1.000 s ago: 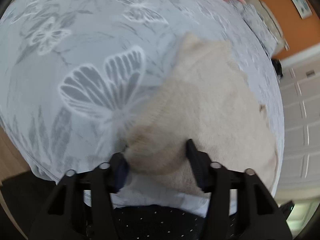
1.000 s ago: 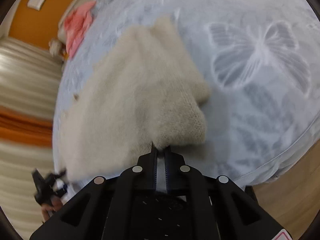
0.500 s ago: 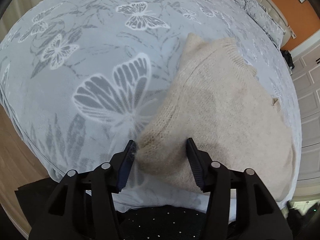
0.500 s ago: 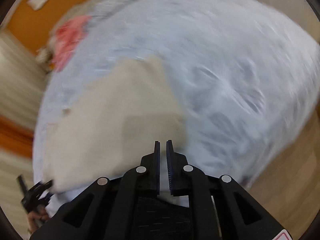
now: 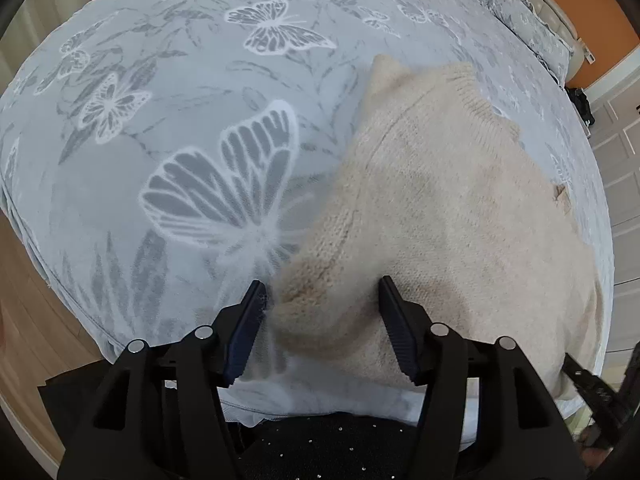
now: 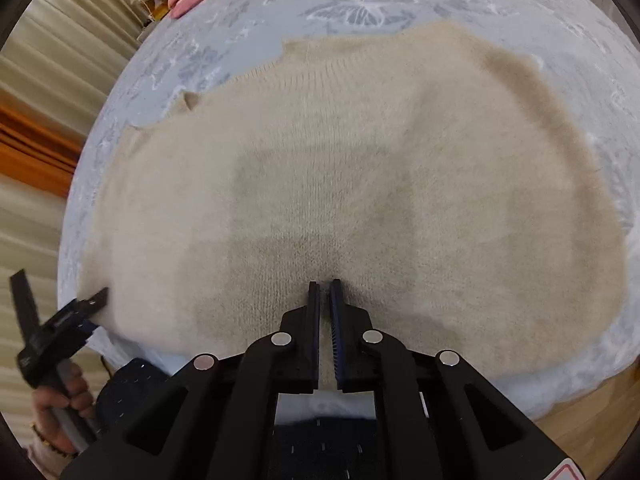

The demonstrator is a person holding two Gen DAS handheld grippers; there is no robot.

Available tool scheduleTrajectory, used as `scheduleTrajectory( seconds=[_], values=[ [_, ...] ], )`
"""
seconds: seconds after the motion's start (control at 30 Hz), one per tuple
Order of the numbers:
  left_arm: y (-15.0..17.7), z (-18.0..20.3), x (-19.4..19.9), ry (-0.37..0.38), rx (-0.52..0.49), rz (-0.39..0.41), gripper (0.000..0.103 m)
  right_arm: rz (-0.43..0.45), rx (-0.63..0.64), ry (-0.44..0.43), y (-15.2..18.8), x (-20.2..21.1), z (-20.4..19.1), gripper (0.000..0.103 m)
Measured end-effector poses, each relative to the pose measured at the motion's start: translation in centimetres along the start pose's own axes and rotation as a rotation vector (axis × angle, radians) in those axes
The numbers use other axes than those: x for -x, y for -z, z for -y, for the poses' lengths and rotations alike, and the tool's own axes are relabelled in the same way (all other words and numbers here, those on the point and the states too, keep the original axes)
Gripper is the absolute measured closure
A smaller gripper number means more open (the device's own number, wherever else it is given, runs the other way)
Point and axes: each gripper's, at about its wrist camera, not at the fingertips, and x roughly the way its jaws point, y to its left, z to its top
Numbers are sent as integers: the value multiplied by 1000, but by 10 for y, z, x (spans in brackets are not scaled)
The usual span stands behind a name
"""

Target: Fold small clothes

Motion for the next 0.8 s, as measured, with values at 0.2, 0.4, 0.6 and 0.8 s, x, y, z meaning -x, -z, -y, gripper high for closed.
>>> scheduleTrajectory(
  seconds=[0.2,0.4,0.6,0.8],
  values=[
    [-2,-1,-3,22,9,-6,42,209,-192,156,30,69,94,50],
    [-1,2,-6,39,11,-15,33,103,-452,-23,48,39,157,47],
    [-2,3,-6,28,21,-13,33,180,-478,-163,34,30,136,89],
    [-1,3,-7,14,16,-15,31,82,-427,-59,37,9,154,87]
  ],
)
